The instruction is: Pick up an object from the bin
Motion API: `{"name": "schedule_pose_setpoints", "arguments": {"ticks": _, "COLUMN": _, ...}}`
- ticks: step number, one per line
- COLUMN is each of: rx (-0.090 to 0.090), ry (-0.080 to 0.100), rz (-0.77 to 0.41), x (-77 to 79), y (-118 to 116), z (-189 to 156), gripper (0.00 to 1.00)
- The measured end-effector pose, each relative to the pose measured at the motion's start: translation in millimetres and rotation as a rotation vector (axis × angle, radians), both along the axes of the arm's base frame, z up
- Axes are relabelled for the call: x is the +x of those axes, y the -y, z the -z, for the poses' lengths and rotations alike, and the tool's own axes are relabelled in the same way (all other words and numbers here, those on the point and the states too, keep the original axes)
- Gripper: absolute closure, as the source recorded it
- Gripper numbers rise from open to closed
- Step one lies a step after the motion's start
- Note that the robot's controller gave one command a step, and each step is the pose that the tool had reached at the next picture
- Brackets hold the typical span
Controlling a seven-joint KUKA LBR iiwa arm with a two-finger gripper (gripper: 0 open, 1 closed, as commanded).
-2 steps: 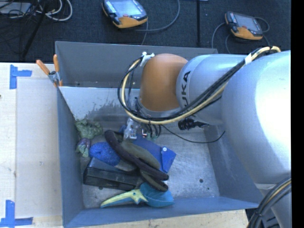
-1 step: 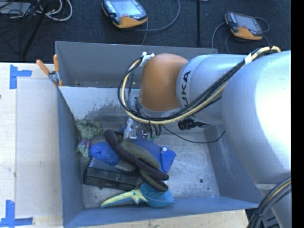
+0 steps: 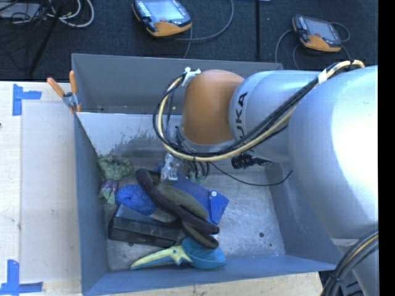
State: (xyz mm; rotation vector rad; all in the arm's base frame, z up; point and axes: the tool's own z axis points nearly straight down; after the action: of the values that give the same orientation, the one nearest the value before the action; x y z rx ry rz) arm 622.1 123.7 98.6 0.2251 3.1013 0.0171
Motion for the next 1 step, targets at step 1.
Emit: {"name": "schedule_pose_setpoints", "arguments": {"ticks": 1, "rx": 0.000, "ry": 0.000, "rz": 0.000, "x": 0.0, "y": 0.0, "z": 0.0, "gripper": 1.00}}
